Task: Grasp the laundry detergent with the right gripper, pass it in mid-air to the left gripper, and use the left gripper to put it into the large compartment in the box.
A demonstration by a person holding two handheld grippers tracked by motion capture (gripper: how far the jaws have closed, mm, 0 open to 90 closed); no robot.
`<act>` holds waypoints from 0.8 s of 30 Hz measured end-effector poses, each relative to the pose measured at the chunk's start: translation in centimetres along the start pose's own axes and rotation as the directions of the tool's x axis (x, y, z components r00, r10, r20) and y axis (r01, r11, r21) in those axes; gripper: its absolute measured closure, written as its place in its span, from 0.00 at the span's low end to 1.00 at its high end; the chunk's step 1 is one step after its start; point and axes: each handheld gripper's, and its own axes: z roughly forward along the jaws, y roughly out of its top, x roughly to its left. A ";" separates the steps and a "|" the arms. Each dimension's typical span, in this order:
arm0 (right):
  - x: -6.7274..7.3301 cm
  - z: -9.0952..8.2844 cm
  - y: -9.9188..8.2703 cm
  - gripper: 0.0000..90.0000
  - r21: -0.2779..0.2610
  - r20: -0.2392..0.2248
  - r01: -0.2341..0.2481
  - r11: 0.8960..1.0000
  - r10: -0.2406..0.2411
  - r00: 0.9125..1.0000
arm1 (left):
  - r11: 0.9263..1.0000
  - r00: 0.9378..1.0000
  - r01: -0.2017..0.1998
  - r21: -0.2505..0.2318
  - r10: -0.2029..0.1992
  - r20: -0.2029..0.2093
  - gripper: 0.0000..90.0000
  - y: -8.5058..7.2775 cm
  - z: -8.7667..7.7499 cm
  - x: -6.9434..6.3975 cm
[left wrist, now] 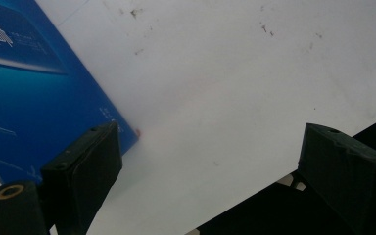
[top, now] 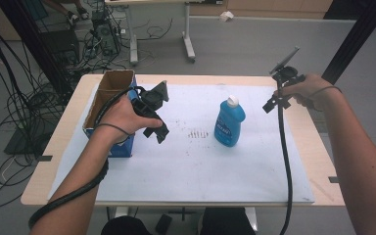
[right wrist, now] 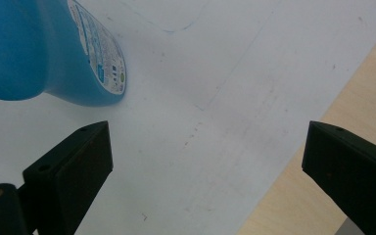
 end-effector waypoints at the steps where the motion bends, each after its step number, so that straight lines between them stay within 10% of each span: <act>1: -0.1 0.0 0.0 0.05 0.000 0.001 -0.002 1.000 0.002 1.000 | 1.000 1.000 0.002 -0.005 -0.002 0.005 0.11 0.0 0.1 0.0; 24: -0.2 -0.3 -0.3 0.05 -0.011 0.005 -0.009 1.000 0.009 1.000 | 1.000 1.000 -0.006 0.002 0.006 0.004 0.11 0.3 0.3 -0.2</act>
